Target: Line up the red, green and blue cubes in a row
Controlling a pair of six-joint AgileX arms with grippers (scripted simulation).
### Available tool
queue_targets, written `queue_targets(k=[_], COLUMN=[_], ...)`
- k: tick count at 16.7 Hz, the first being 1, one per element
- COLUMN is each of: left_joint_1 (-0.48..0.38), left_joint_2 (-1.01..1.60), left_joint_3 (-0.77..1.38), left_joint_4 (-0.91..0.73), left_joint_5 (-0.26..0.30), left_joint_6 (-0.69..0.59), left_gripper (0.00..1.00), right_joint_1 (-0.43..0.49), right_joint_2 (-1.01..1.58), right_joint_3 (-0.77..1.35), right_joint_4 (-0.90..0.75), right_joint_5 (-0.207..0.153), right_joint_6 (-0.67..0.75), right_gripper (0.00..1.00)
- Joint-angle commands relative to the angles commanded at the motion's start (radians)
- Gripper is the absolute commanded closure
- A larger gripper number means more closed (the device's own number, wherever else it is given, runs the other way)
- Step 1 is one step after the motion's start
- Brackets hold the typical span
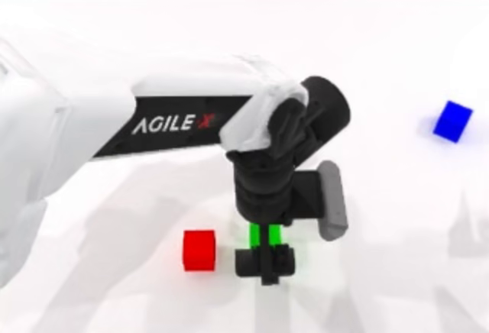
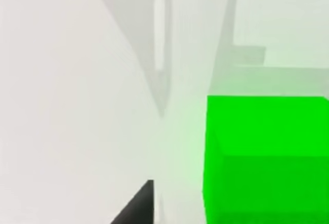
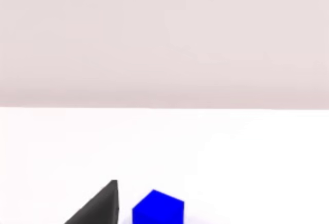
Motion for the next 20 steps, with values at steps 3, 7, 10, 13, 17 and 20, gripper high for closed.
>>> queue_targets(k=[3,7,10,13,17,20], left_joint_1=[0.0,0.0,0.001,0.009,0.019,0.02], left_joint_2=[0.0,0.0,-0.005,-0.033,-0.073,-0.077], left_joint_3=[0.0,0.0,0.016,0.086,0.169,0.173], left_joint_4=[0.0,0.0,-0.017,-0.119,-0.244,-0.249], left_joint_5=[0.0,0.0,0.0,0.001,-0.001,-0.001], left_joint_6=[0.0,0.0,0.002,0.0,-0.002,-0.003], left_gripper=[0.0,0.0,0.0,0.0,0.0,0.0], right_joint_1=[0.0,0.0,0.0,0.0,0.0,0.0], right_joint_2=[0.0,0.0,0.0,0.0,0.0,0.0], right_joint_3=[0.0,0.0,0.0,0.0,0.0,0.0], right_joint_4=[0.0,0.0,0.0,0.0,0.0,0.0], right_joint_5=[0.0,0.0,0.0,0.0,0.0,0.0], right_joint_6=[0.0,0.0,0.0,0.0,0.0,0.0], right_gripper=[0.0,0.0,0.0,0.0,0.0,0.0])
